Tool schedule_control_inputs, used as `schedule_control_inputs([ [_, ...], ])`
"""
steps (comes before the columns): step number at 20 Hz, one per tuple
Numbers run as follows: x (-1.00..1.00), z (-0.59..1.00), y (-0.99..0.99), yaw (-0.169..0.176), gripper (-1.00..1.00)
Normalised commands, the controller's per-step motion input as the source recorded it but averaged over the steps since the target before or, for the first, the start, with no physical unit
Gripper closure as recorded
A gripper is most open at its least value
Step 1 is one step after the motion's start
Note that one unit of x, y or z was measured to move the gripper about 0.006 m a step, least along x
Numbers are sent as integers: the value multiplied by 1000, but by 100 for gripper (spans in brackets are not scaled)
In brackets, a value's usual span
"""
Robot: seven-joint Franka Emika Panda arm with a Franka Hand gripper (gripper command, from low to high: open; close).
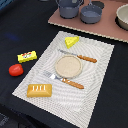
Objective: Interact with the objects in diverse but meaningful ways.
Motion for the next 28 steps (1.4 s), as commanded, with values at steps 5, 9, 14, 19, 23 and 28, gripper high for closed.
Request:
schedule_control_inputs([
  [5,782,194,-534,-3,-100],
  [9,789,-42,-647,0,-100],
  [14,731,-214,-711,3,-100],
  [19,378,-294,-391,94,-100],
  [23,161,-231,-194,103,-100],
  [28,22,-135,0,124,-100],
])
